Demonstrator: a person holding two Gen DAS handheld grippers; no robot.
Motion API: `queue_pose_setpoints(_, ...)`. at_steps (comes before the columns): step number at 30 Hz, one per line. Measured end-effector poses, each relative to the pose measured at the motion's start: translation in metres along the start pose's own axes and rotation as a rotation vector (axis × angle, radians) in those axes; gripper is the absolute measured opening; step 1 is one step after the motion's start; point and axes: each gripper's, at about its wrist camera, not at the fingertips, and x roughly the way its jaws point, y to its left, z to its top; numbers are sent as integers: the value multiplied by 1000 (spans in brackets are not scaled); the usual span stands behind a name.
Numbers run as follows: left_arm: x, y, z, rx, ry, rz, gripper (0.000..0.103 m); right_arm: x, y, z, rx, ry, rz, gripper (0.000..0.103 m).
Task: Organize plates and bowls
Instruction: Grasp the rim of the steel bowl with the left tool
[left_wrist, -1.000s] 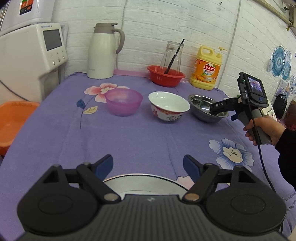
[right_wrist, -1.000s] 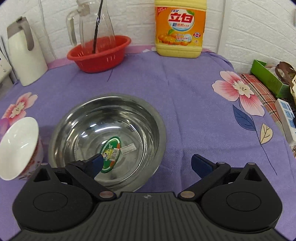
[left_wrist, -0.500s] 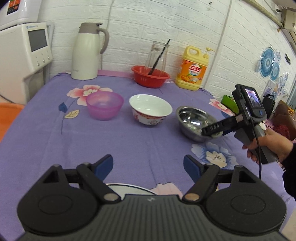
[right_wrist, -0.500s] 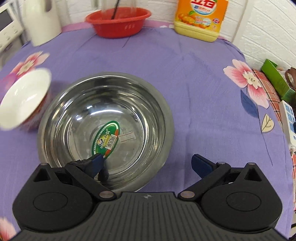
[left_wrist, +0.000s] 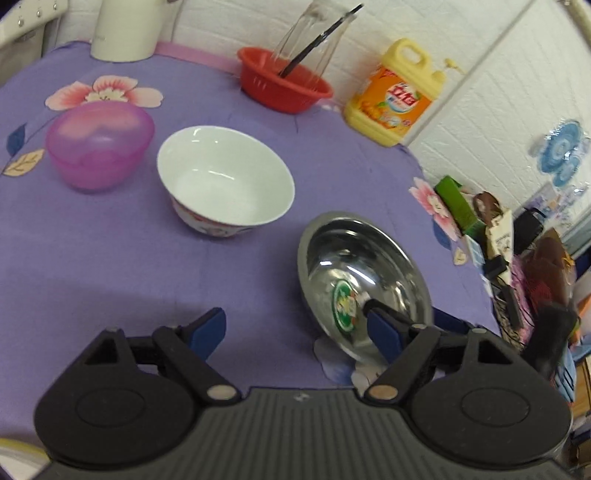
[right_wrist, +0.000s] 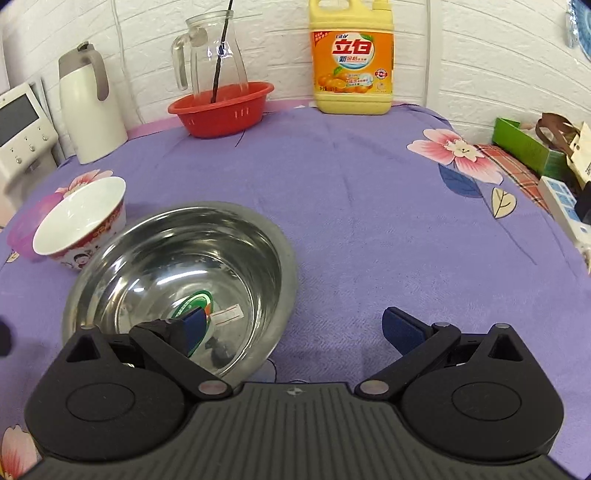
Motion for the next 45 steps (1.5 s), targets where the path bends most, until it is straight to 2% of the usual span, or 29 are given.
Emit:
queue_pose_setpoints(4,30,-9,7,8,11,45,79,-2,1,-7,-34,-44,-5,103)
queue_pose_setpoints(9,47,-17,14,8,-40,92,79,-1,4,-8,-47,-55,-22,103)
queue_pose_setpoints(13,51,-25,11,52,-54,106,80,-2,5,-8,-34,-56,-27,103)
queue_pose_setpoints(19,52,-26,6,74,-76,105,80,-4,11,-8,2,-71,66,103)
queue_pose_setpoints(23,54,-27,7,73,-81,114,80,-2,17,-8,-30,-71,44,103)
queue_pose_setpoints(28,56,-28,7,76,-96,124,79,-2,14,-7,-13,-77,58,103)
queue_pose_setpoints(35,58,-31,4,118,-109,135,68,-1,12,-7,-7,-85,97,103)
queue_pose_setpoints(40,61,-34,2,168,-114,144,48,-2,14,-7,-16,-87,125,103)
queue_pose_setpoints(41,61,-36,1,185,-109,142,39,-3,14,-7,-17,-88,138,103)
queue_pose_setpoints(45,61,-42,1,209,-73,109,20,-8,20,-8,-34,-85,193,103)
